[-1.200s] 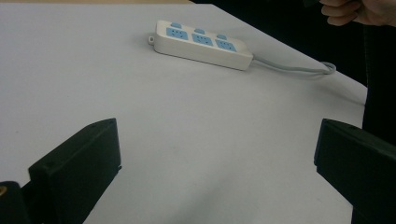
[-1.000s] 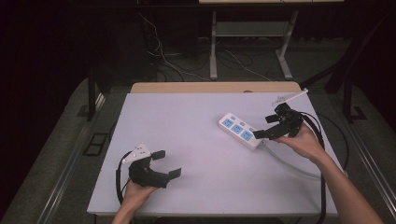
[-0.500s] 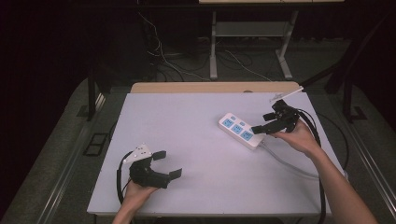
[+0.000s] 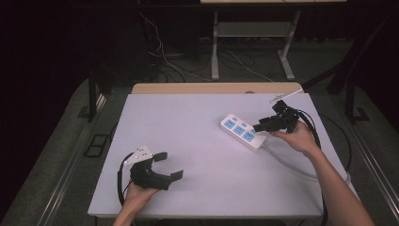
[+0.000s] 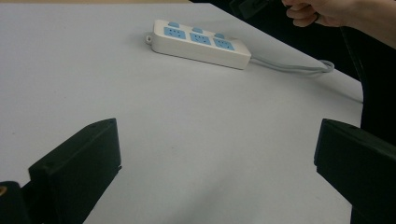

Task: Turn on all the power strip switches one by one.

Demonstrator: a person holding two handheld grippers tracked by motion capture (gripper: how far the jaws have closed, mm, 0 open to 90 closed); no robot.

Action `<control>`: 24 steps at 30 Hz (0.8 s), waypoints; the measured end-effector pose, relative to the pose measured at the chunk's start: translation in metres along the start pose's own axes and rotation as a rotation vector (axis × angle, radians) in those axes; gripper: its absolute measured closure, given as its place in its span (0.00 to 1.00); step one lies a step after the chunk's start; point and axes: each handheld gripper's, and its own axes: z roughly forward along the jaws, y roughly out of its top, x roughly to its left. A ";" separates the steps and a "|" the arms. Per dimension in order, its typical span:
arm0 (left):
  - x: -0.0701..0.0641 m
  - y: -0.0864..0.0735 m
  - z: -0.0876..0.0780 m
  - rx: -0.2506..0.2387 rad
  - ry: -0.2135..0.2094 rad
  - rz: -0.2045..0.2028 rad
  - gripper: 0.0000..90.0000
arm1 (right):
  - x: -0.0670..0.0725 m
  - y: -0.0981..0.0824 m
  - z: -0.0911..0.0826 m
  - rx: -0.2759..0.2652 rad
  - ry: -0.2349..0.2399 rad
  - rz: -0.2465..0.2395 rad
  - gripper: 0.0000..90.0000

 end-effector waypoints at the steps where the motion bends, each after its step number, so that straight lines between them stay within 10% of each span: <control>1: 0.000 0.000 0.000 0.000 -0.001 0.001 0.00 | 0.000 0.000 0.001 0.001 -0.004 0.002 0.59; 24: 0.000 0.000 -0.001 -0.001 -0.002 0.005 0.00 | -0.012 0.000 0.026 0.039 -0.009 0.024 1.00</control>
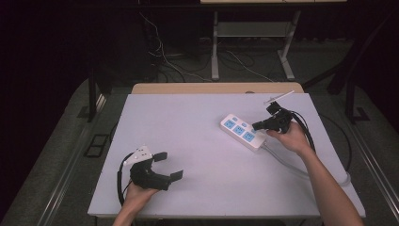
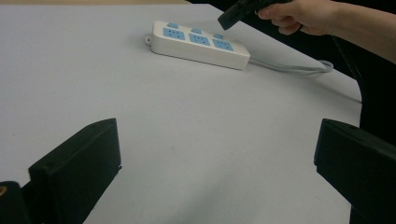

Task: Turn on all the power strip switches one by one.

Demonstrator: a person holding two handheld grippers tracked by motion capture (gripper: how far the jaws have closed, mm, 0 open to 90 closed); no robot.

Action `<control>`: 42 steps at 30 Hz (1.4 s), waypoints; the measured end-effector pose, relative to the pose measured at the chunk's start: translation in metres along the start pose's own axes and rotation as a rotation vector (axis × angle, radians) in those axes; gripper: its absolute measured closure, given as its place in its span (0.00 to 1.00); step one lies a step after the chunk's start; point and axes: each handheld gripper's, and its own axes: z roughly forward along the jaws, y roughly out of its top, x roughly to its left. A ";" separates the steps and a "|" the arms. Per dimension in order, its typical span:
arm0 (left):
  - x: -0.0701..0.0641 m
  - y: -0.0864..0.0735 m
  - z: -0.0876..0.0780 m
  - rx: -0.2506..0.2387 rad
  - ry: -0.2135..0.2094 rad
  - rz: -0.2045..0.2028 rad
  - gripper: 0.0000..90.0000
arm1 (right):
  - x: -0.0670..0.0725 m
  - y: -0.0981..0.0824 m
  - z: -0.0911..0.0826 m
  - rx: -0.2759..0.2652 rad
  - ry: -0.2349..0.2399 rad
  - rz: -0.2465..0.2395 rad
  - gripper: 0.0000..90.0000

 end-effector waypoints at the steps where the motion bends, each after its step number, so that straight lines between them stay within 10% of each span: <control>1: 0.000 0.000 0.000 0.000 0.000 0.001 0.00 | 0.000 0.000 0.001 0.002 -0.002 0.000 1.00; 15: 0.000 -0.001 0.002 0.008 -0.006 -0.001 0.00 | -0.006 -0.003 0.010 0.023 0.002 0.045 1.00; 42: 0.000 -0.002 0.002 0.014 -0.010 -0.003 0.00 | -0.002 -0.002 0.013 0.041 -0.026 -0.033 1.00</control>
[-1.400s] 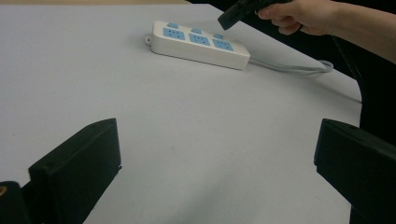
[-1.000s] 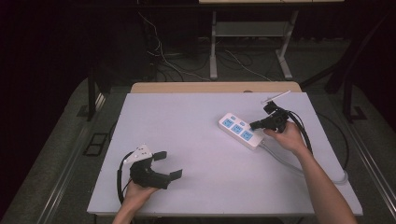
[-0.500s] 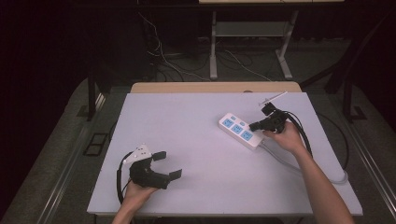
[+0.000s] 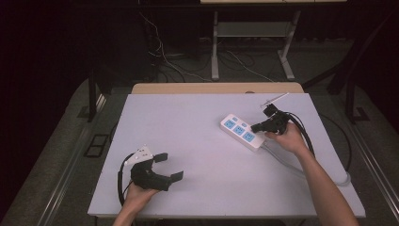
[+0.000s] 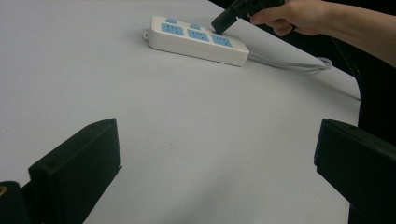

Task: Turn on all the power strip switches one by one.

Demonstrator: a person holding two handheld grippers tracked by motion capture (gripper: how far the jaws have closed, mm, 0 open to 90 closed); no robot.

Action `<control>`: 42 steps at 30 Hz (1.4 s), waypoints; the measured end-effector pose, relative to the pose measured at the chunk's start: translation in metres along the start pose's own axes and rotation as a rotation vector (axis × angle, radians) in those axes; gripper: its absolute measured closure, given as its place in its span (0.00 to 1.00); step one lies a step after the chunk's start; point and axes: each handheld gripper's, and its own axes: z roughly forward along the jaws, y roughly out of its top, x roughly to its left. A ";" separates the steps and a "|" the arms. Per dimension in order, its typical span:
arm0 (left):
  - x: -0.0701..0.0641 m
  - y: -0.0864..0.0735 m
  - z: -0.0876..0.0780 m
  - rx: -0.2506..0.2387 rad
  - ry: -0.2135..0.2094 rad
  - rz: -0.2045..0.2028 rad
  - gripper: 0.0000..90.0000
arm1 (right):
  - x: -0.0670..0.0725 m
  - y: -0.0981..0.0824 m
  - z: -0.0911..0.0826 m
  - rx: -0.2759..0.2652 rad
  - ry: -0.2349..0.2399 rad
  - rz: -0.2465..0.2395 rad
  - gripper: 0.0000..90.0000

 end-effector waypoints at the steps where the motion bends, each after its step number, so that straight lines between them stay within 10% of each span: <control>1: 0.000 0.000 0.000 0.001 0.001 0.001 0.00 | 0.000 0.000 0.000 0.000 -0.004 -0.001 1.00; 42: 0.002 0.001 -0.004 -0.022 0.005 -0.012 0.00 | -0.002 0.019 -0.015 -0.031 0.008 0.016 1.00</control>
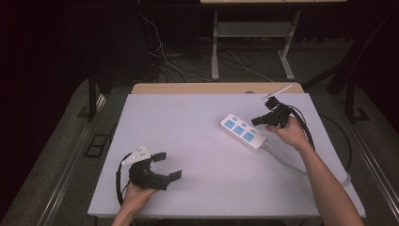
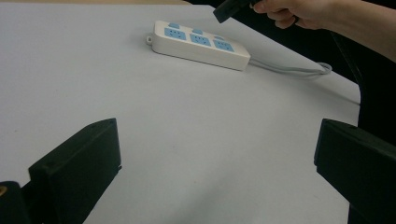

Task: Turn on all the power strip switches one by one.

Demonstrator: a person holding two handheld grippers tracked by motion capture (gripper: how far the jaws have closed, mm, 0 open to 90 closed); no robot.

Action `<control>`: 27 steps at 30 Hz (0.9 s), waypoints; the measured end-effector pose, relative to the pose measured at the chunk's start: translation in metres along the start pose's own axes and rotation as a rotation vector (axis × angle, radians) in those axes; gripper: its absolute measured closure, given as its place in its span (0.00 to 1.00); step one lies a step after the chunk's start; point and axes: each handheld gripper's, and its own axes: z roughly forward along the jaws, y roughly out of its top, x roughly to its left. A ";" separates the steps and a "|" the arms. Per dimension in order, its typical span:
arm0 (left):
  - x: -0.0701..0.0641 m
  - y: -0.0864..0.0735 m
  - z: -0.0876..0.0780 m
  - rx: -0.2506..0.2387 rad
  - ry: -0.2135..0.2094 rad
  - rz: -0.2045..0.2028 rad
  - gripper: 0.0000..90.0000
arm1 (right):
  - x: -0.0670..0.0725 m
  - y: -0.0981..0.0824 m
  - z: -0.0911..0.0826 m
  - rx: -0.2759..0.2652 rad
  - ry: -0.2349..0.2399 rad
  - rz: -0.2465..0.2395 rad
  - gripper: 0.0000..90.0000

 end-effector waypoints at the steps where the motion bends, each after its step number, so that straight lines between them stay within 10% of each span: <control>1: 0.000 0.000 0.000 0.000 -0.001 0.000 0.00 | 0.000 0.002 0.000 0.003 -0.003 -0.003 1.00; 27: 0.001 0.000 -0.002 -0.008 -0.005 -0.009 0.00 | 0.004 0.024 0.024 0.045 0.005 -0.018 1.00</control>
